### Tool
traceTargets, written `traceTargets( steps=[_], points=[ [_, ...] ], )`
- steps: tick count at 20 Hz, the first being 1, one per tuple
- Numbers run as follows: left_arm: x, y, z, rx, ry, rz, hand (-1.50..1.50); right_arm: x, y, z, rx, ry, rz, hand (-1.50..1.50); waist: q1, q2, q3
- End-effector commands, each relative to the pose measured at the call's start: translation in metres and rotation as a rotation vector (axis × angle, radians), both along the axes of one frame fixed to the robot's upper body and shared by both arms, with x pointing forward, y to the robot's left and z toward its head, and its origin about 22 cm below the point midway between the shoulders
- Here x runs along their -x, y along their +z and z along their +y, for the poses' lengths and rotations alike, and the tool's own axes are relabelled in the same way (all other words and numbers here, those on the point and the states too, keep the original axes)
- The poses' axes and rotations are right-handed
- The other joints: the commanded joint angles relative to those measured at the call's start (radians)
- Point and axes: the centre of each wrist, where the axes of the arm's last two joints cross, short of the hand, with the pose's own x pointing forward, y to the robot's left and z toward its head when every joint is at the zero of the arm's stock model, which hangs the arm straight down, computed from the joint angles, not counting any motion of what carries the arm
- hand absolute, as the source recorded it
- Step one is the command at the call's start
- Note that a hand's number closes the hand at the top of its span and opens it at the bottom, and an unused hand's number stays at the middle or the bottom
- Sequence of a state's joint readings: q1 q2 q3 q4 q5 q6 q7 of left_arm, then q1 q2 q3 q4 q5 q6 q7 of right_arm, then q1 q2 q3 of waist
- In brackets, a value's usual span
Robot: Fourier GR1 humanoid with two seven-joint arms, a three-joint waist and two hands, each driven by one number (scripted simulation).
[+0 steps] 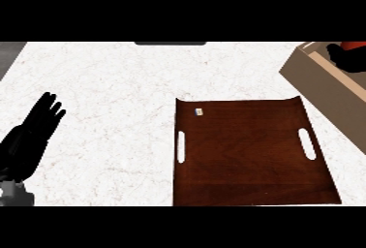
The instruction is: Pick the tomato from the tray and place it in the cardboard box
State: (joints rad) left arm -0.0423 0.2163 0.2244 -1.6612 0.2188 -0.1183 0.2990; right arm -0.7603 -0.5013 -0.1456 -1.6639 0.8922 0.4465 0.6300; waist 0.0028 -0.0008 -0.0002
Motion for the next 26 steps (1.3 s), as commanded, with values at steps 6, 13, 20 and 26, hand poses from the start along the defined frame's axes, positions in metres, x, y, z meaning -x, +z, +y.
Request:
traceTargets(
  steps=[6,13,20,26],
  points=[
    [-0.009,-0.014,-0.002,0.003,-0.001,0.018,0.00,-0.025,-0.012,-0.066,0.047,-0.021,0.028,1.50,0.000,0.003,0.000],
    [-0.007,-0.008,0.015,-0.012,0.008,-0.002,0.00,-0.055,-0.065,-0.084,0.033,0.006,0.034,1.50,0.006,0.004,0.000],
    [-0.015,-0.001,0.002,-0.012,-0.002,-0.010,0.00,-0.066,-0.108,-0.132,-0.062,0.004,0.128,1.50,0.010,0.007,0.001],
    [-0.012,0.002,-0.003,0.005,-0.009,-0.008,0.00,-0.064,-0.154,-0.151,-0.171,-0.120,0.324,-1.50,0.015,0.007,0.001]
  ],
)
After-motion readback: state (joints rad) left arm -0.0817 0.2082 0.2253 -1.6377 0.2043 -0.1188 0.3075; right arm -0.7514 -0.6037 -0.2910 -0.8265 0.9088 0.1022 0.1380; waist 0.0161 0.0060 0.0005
